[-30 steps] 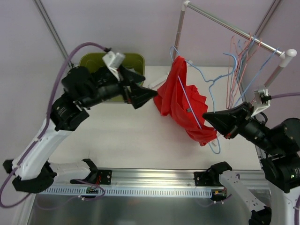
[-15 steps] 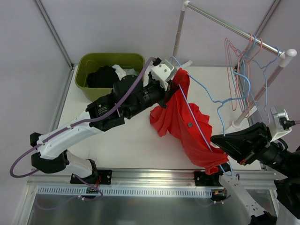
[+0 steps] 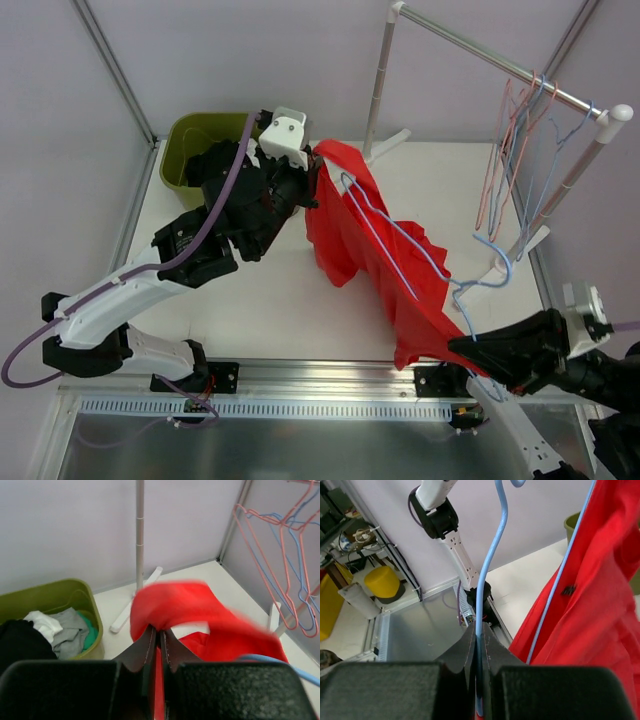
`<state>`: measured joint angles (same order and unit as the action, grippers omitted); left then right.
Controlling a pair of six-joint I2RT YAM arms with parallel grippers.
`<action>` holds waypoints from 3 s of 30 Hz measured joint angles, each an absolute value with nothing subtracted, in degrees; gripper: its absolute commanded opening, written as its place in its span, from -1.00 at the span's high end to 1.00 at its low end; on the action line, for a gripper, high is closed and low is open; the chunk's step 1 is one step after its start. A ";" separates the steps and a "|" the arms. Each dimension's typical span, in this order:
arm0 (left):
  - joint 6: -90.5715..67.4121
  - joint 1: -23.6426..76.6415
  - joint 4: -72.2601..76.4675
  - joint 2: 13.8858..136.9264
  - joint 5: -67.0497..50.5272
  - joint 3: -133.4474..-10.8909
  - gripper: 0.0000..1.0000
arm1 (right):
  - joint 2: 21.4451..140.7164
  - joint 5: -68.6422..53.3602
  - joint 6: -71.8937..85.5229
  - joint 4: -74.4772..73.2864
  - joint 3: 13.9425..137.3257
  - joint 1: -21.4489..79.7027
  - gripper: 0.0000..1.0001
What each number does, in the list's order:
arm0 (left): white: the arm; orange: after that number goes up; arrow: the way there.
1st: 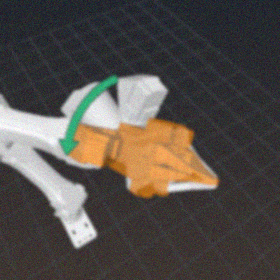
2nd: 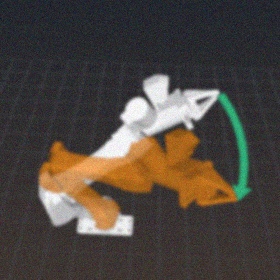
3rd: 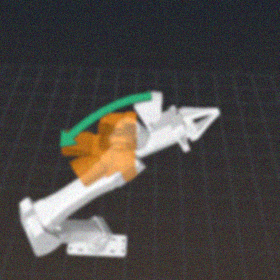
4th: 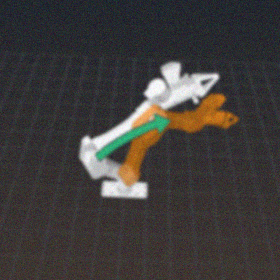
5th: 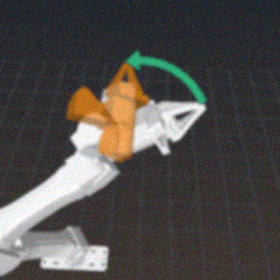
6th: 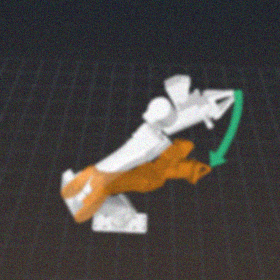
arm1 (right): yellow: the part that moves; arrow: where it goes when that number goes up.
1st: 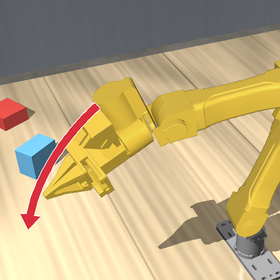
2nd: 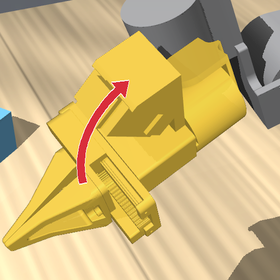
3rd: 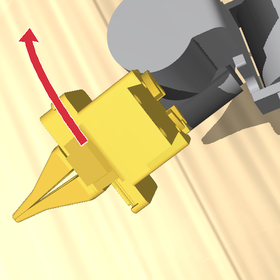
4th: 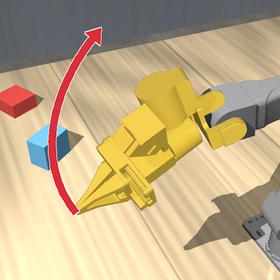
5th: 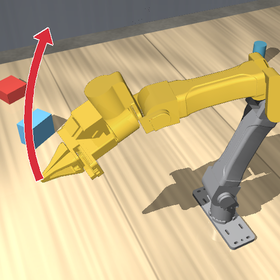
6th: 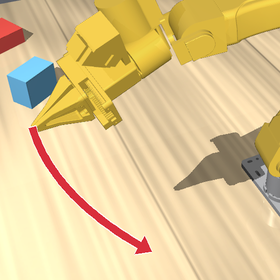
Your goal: Remove the tank top from the hanger
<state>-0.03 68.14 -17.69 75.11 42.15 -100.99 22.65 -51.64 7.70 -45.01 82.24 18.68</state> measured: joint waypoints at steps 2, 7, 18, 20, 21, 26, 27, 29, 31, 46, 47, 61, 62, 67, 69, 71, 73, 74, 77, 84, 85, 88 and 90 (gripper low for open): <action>-1.30 67.90 -17.47 73.84 43.77 -99.00 1.00 | 20.29 -51.99 5.98 -45.34 82.17 18.68 0.99; -5.69 67.77 -16.80 69.23 39.16 -90.43 1.00 | 14.33 -50.54 5.10 -40.75 80.14 18.68 0.99; -20.12 69.43 -14.70 65.01 1.34 -70.65 1.00 | 16.56 -32.73 18.68 -0.58 55.75 18.68 0.99; -22.28 70.32 -14.00 65.12 0.27 -68.03 1.00 | 21.39 -28.84 19.09 7.31 54.28 18.68 0.99; -23.73 70.65 -13.67 65.10 0.43 -66.28 1.00 | 23.73 -27.42 19.11 10.39 54.11 18.68 0.99; -30.26 70.83 -13.74 64.71 6.09 -57.04 1.00 | 36.73 -23.03 18.68 20.64 56.88 18.70 0.99; -31.44 70.81 -14.39 64.71 7.84 -55.48 1.00 | 39.13 -22.02 18.39 20.18 58.94 18.68 0.99; -33.52 70.78 -15.14 64.71 10.79 -52.86 1.00 | 41.89 -19.03 17.26 19.51 61.60 18.70 0.99; -35.07 70.78 -15.94 64.69 12.80 -50.87 1.00 | 41.67 -15.84 15.20 19.44 61.76 18.70 0.99; -43.29 70.48 -22.00 60.77 22.02 -48.34 -0.32 | 39.77 -9.76 10.15 16.67 54.85 19.88 0.99; -43.64 70.28 -23.27 60.20 22.92 -48.34 -0.93 | 40.71 -9.91 11.29 14.79 55.40 20.12 0.99; -37.15 63.29 -43.07 50.37 27.05 -58.50 -0.97 | 43.86 4.73 26.55 -4.36 61.56 28.27 0.99; -35.86 63.29 -43.62 50.00 26.68 -59.37 -0.97 | 45.87 7.77 27.05 -6.22 63.42 29.02 1.00; -28.56 63.29 -46.13 49.17 23.70 -59.86 -0.97 | 59.35 17.54 27.33 -12.14 77.01 31.83 0.99; -26.02 63.29 -46.41 49.10 22.46 -58.87 -0.97 | 65.36 21.37 27.14 -14.50 83.35 32.60 0.99; -24.51 63.29 -46.61 49.15 21.50 -57.01 -0.97 | 71.13 26.44 26.89 -17.08 89.82 33.45 0.99; -23.83 63.29 -46.98 49.47 21.39 -55.16 -0.97 | 75.57 31.79 26.44 -19.38 94.45 34.39 0.99; -23.57 63.29 -47.33 49.87 21.34 -54.41 -0.97 | 77.23 34.50 26.24 -20.64 96.20 34.92 0.99; -23.27 63.29 -47.94 50.96 21.21 -53.60 -0.97 | 79.96 41.78 25.91 -23.57 98.65 36.80 0.99; -23.27 63.29 -47.97 49.47 21.26 -53.47 -0.97 | 79.64 54.43 25.82 -28.14 98.67 41.85 0.99; -23.27 63.29 -47.94 49.04 21.30 -53.45 -0.97 | 79.44 55.42 26.02 -28.60 98.65 42.28 0.99; -23.29 63.29 -47.97 47.72 21.45 -53.43 -0.97 | 78.83 57.98 26.13 -29.58 98.54 43.20 0.99; -23.31 63.29 -47.94 46.87 21.63 -53.36 -0.97 | 78.39 59.86 26.20 -30.28 98.54 44.12 0.99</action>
